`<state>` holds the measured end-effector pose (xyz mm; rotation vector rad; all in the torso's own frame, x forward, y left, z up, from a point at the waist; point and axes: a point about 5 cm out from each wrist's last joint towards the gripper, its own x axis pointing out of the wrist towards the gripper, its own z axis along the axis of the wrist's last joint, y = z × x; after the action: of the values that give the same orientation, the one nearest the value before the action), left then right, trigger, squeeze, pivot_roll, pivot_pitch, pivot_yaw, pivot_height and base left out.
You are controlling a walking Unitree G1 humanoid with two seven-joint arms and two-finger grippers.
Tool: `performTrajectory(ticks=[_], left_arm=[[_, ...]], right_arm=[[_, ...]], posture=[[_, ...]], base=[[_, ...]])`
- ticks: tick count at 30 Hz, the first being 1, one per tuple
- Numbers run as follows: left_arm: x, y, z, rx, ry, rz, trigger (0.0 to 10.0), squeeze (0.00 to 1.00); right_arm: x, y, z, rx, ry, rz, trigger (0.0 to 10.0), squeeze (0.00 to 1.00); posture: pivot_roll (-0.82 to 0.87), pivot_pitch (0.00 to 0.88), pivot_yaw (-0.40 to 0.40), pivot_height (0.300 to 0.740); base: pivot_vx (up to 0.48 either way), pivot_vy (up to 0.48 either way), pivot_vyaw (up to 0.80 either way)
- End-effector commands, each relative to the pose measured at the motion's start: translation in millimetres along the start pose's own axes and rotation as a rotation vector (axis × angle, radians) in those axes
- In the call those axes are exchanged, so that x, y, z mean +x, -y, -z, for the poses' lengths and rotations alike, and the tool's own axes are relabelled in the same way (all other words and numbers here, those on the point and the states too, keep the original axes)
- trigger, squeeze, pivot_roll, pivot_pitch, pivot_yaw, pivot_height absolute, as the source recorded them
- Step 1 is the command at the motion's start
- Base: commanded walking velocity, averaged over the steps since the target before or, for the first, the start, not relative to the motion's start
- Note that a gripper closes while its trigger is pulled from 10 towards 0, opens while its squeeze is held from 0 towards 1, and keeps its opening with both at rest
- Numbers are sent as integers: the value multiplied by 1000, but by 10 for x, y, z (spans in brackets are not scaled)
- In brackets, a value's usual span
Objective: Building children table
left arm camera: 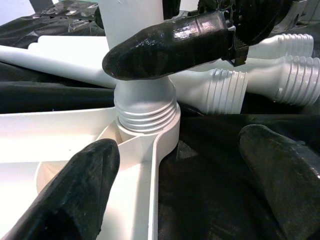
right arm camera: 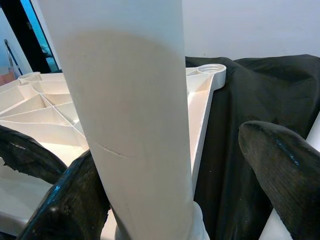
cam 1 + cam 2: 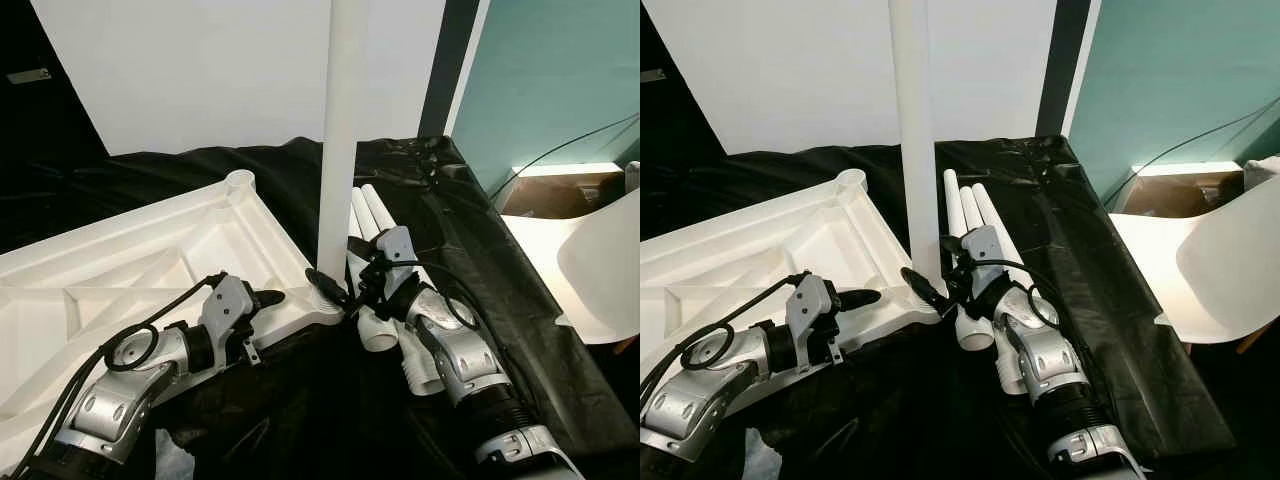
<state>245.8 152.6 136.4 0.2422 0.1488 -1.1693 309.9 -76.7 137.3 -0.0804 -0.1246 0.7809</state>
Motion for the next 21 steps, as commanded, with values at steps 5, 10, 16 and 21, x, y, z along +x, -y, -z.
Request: performTrajectory(ticks=[5,10,16,21], left_arm=[[-72,-129,-31,-80,160,-354,10000,0],[-60,-99,3,-96,148,-358,10000,0],[-65,-148,-2,-84,155,-413,10000,0],[-109,-287,-29,-79,191,-566,10000,0]], right_arm=[[-158,62,-35,-27,14,116,10000,0],[-160,63,-37,-30,15,121,10000,0],[-160,63,-33,-29,13,122,10000,0],[-171,55,-40,-29,14,129,10000,0]], posture=[[63,0,0,740],[63,0,0,740],[62,0,0,740],[62,0,0,740]], base=[[0,0,0],[0,0,0],[0,0,0],[0,0,0]])
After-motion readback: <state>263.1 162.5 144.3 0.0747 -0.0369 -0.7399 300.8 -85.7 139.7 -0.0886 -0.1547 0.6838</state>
